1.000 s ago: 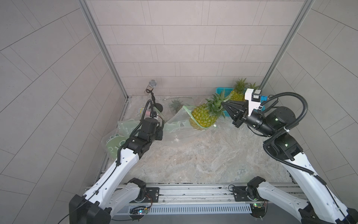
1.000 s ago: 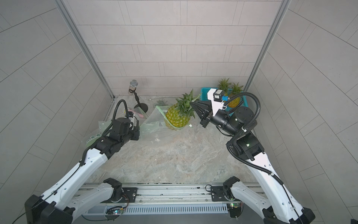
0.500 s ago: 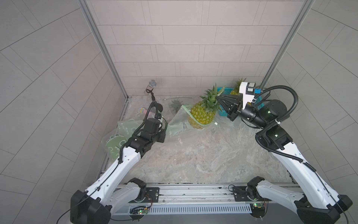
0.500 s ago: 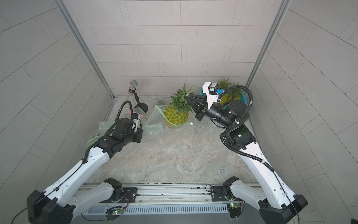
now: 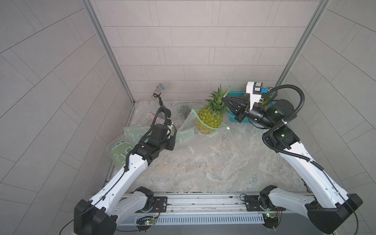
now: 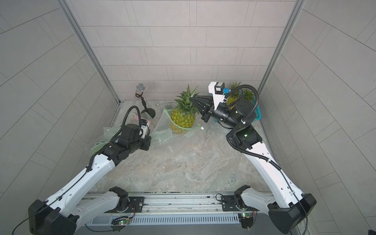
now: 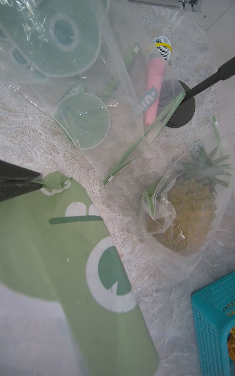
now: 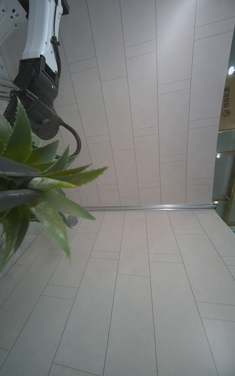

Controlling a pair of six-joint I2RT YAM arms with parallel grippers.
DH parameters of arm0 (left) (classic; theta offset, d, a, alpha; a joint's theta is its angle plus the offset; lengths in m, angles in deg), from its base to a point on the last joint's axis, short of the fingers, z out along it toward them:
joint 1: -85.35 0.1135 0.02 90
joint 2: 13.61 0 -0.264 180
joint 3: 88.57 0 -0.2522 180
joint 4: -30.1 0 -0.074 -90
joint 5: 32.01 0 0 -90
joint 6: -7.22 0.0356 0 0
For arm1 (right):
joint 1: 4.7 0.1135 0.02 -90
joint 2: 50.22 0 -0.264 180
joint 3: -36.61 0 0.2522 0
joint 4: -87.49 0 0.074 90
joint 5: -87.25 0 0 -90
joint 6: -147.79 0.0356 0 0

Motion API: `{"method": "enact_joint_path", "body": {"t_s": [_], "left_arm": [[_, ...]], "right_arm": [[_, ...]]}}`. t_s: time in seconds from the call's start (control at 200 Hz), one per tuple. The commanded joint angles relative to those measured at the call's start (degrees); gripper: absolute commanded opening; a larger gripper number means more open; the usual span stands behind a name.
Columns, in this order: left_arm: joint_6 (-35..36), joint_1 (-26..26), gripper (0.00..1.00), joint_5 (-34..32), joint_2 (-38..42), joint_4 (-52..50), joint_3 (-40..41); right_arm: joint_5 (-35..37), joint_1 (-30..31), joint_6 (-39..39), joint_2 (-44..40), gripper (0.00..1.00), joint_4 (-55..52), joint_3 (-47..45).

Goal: Open the zip-top bag and take out the pineapple
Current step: Pick up the pineapple from the zipper food storage bag, then place the pineapple in the basket.

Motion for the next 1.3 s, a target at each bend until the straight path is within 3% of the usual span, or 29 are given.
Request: {"method": "enact_joint_path", "body": {"t_s": [0.0,0.55,0.991,1.291], "left_arm": [[0.93,-0.15,0.0,-1.06,0.09,0.35,-0.56],[-0.47,-0.07,0.0,-13.14,0.21,-3.3,-0.34],[-0.85,-0.07,0.0,-14.48,0.27,-3.66,-0.42],[-1.13,-0.07,0.0,-11.38,-0.25,-3.39,-0.41]], "right_arm": [[-0.08,-0.22,1.66,-1.58,0.0,10.21,4.02],[3.58,-0.21,-3.92,-11.07,0.0,5.66,4.15],[9.4,-0.22,-9.19,-15.98,0.0,0.14,2.1],[15.55,-0.22,-13.45,-17.4,0.0,-7.19,1.64]]}}
